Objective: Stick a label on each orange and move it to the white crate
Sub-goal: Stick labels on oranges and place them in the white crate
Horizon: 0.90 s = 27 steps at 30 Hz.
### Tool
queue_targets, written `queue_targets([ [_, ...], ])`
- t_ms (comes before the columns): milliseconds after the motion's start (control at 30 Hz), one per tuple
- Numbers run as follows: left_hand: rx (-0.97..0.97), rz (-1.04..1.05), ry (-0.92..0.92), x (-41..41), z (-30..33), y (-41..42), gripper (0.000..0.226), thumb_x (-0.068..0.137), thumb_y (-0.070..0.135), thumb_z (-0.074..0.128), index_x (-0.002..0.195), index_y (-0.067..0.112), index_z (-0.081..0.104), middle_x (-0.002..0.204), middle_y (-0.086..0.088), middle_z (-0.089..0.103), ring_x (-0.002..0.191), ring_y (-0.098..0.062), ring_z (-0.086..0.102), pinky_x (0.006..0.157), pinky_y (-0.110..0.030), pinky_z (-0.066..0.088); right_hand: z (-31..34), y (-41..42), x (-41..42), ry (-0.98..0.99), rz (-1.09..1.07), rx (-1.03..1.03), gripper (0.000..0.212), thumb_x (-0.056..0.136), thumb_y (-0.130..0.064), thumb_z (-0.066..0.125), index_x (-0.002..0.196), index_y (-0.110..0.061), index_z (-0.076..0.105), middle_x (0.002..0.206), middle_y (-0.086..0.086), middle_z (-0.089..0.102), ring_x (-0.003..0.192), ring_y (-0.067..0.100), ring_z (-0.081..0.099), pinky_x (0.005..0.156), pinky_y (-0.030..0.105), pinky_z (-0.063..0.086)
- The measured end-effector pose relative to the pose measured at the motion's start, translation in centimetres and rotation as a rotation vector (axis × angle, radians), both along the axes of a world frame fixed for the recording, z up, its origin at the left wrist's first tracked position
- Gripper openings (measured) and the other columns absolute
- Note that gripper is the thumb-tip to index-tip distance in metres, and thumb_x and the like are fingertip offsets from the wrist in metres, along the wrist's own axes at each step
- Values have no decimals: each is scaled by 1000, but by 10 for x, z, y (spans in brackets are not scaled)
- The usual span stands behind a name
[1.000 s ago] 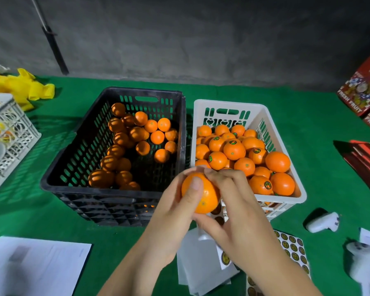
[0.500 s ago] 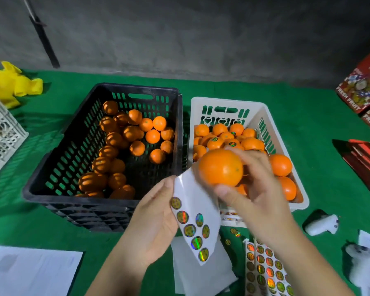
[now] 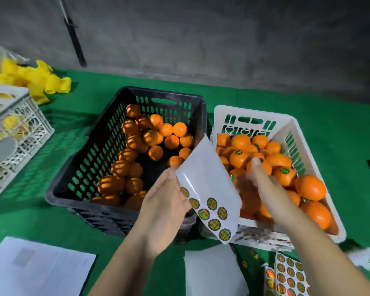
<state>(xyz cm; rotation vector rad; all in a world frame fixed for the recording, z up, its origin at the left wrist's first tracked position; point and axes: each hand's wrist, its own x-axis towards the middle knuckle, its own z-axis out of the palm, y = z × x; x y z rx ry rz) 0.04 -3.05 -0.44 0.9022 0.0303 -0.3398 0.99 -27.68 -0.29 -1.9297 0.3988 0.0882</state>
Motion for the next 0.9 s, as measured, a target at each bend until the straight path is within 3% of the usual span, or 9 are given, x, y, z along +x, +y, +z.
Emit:
queue_targets([
  [67, 65, 57, -4, 16, 1, 1, 36, 118, 26, 32, 126, 6, 61, 123, -11, 74, 109, -25, 69, 86, -37, 56, -9, 21, -14, 162, 112, 432, 93, 83, -95, 34, 107, -19, 82, 100, 6, 79, 88, 14, 72, 86, 37, 54],
  [167, 261, 111, -18, 40, 0, -2, 28, 117, 29, 38, 106, 14, 60, 109, -9, 71, 102, -27, 66, 89, -41, 55, -24, 31, -19, 22, 137, 733, 53, 95, -49, 59, 137, -18, 68, 134, 9, 71, 119, 25, 71, 95, 43, 61],
  [267, 522, 99, -111, 68, -9, -1, 28, 114, 33, 42, 107, 17, 64, 103, 2, 75, 100, -20, 72, 93, -39, 59, -45, 34, -9, -176, -7, 617, 40, 92, -22, 72, 132, -21, 66, 130, 14, 72, 112, 36, 67, 93, 63, 56],
  [333, 696, 97, -173, 94, -18, 1, 27, 112, 29, 44, 104, 22, 68, 108, 4, 76, 104, -19, 72, 97, -42, 58, -55, 35, -1, -298, -139, 524, 42, 88, -21, 77, 127, -28, 63, 125, 11, 74, 104, 33, 71, 76, 48, 56],
  [433, 1039, 155, -212, 145, -39, -1, 24, 110, 23, 43, 113, 19, 67, 120, -1, 71, 112, -25, 66, 102, -46, 53, -65, 35, 7, -379, -160, 433, 55, 92, -23, 81, 136, -41, 53, 124, 2, 75, 102, 19, 75, 69, 28, 59],
  [600, 1975, -610, -522, 215, -88, -10, 67, 99, 31, 65, 157, 20, 33, 150, -13, 42, 138, -38, 42, 107, -51, 41, -76, 39, 19, -379, -212, 233, 75, 93, -34, 80, 149, -52, 34, 125, -27, 71, 118, -2, 67, 92, 12, 54],
  [667, 2059, -752, -459, 220, -108, -15, 74, 100, 28, 65, 162, 21, 24, 156, -15, 36, 140, -40, 40, 111, -54, 44, -75, 44, 15, -405, -214, 136, 74, 96, -33, 75, 154, -45, 31, 124, -36, 66, 115, -7, 66, 86, 8, 53],
  [767, 2137, -866, -411, 216, -135, -21, 86, 101, 14, 61, 167, 23, 7, 172, -16, 5, 146, -42, 36, 109, -53, 50, -71, 51, 10, -473, -242, 42, 62, 100, -38, 71, 148, -53, 34, 119, -37, 65, 101, -1, 68, 70, 18, 58],
  [900, 2117, -729, -410, 221, -132, -17, 74, 95, 24, 69, 157, 23, 29, 151, -15, 30, 127, -40, 53, 94, -47, 55, -69, 55, 9, -502, -200, -30, 54, 103, -39, 65, 150, -38, 39, 139, -26, 57, 128, -2, 57, 95, 18, 50],
])
